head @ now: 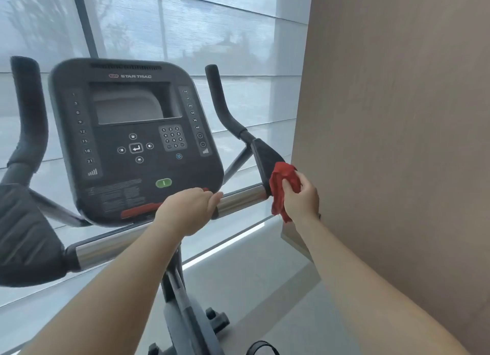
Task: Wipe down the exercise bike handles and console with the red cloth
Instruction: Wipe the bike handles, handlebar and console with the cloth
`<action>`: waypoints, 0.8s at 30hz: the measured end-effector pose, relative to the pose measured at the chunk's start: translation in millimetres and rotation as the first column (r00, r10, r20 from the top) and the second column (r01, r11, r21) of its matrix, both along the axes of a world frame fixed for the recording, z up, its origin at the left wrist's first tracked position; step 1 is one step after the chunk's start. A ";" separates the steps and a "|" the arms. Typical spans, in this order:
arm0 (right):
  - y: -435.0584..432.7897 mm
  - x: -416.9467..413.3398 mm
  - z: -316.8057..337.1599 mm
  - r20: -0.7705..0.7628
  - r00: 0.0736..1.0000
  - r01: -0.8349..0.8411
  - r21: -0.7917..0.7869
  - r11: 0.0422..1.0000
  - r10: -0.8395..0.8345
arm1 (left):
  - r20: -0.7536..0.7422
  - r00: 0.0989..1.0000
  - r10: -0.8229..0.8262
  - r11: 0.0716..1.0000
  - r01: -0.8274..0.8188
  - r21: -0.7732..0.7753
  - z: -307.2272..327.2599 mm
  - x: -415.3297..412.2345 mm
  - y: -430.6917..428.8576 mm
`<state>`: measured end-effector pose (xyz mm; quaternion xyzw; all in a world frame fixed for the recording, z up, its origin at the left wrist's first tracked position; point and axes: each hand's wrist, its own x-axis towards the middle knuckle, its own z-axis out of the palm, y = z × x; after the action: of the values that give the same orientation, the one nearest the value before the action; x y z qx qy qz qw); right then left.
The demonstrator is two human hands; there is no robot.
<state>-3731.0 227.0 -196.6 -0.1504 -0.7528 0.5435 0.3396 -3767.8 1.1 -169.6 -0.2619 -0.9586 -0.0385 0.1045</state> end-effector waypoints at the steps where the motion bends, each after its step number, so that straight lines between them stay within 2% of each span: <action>1: -2.6 1.0 -0.3 0.008 1.000 -0.017 0.035 0.999 0.017 | -0.009 1.000 -0.012 1.000 0.012 0.017 -1.9 -1.6 0.7; 6: -3.7 13.0 18.5 -0.040 0.998 -0.048 0.147 0.988 0.054 | -0.017 0.998 -0.061 0.998 0.061 -0.013 -6.1 -6.0 -0.4; 9: -6.6 -0.4 49.7 -0.126 0.988 -0.047 0.314 0.948 0.091 | -0.022 0.999 -0.049 0.999 0.049 -0.015 -7.0 -6.7 1.1; 11: -8.4 -14.8 66.3 -0.117 0.985 -0.059 0.450 0.891 0.124 | -0.028 0.998 -0.047 0.999 0.047 -0.018 -6.4 -7.4 2.1; 13: -5.7 -28.9 73.3 -0.005 0.985 -0.139 0.560 0.817 0.171 | -0.032 0.998 -0.054 0.998 0.053 -0.036 -4.9 -7.2 2.7; 14: -4.7 -34.4 72.7 0.103 0.977 -0.212 0.599 0.772 0.188 | -0.030 0.998 -0.056 0.998 0.055 -0.043 -4.2 -6.7 2.7; 16: -5.2 -42.2 67.7 0.367 0.920 -0.369 0.690 0.622 0.138 | -0.028 0.998 -0.055 0.997 0.054 -0.048 -3.6 -5.8 2.5; 17: -6.0 -44.3 66.0 0.435 0.897 -0.406 0.733 0.546 0.083 | -0.029 0.998 -0.054 0.997 0.053 -0.050 -3.1 -5.5 2.5; 21: -8.0 -40.2 66.3 0.408 0.910 -0.402 0.830 0.386 0.071 | -0.020 0.998 -0.057 0.997 0.056 -0.051 -2.5 -4.1 2.8; 23: -4.9 -38.9 66.3 0.445 0.890 -0.448 0.817 0.363 0.097 | -0.015 0.998 -0.056 0.998 0.055 -0.041 -3.8 -4.8 2.6; 24: -3.5 -39.7 68.3 0.454 0.884 -0.460 0.800 0.385 0.112 | -0.017 0.998 -0.057 0.998 0.056 -0.034 -4.8 -5.7 2.5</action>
<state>-3770.7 223.5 -128.3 0.0980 -0.9824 0.0816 0.1363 -3773.6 3.6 -174.4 -0.2909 -0.9504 -0.0230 0.1076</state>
